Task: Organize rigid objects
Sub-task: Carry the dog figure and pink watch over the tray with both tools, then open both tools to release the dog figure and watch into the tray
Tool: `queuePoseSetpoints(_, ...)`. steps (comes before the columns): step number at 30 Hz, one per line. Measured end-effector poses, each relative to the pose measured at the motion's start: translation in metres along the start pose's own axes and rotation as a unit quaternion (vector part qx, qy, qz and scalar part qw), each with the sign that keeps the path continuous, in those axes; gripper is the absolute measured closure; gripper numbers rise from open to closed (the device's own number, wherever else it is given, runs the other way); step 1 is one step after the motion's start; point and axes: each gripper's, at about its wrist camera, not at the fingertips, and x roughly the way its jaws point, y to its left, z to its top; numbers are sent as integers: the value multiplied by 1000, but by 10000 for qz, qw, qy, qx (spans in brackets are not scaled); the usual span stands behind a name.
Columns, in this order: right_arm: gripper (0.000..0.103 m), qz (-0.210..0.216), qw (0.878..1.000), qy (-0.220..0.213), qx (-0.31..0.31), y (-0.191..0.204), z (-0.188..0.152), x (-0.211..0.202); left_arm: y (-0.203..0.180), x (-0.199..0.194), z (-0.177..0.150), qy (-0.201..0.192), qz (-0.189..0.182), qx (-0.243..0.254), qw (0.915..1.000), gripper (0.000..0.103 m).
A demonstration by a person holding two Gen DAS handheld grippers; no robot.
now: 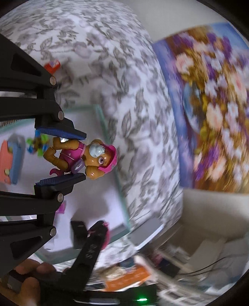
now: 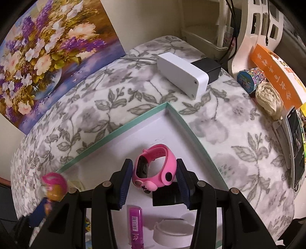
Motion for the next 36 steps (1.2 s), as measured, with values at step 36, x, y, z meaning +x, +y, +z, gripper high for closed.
queuePoseSetpoints(36,36,-128,9997,-30,-216,4,7,-22,15,2,6,171,105,-349,9992,30)
